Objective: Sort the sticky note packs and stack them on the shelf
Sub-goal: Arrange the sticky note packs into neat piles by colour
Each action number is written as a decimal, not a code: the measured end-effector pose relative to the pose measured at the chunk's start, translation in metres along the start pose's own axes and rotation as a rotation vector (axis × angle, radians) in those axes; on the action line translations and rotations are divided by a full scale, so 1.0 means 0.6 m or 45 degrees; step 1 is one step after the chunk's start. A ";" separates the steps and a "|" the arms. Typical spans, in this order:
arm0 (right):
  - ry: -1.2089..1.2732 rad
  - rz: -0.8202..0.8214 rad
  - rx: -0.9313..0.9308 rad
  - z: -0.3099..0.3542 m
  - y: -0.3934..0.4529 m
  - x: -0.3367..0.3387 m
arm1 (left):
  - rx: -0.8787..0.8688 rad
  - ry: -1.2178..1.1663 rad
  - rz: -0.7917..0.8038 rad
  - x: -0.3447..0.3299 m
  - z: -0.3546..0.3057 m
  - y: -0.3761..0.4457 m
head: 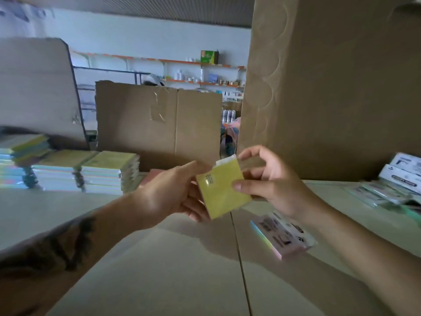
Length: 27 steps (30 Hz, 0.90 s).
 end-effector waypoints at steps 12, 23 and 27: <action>-0.908 -0.013 0.290 -0.012 -0.029 -0.014 | -0.155 0.168 -0.274 -0.012 0.001 -0.006; -0.899 0.084 0.434 -0.014 -0.048 -0.048 | -0.441 0.753 -0.161 0.007 -0.012 -0.027; -0.817 0.129 0.418 -0.002 -0.050 -0.052 | -0.456 1.307 -0.194 0.032 -0.021 -0.062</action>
Point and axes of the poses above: each hand's wrist, its own y-axis towards the middle knuckle, its own x-axis out of the back of the hand, z = x × y, the point moved 4 cm from there along y, towards the middle knuckle, and after that the axes turned 15 degrees about y, right-handed, at the moved point
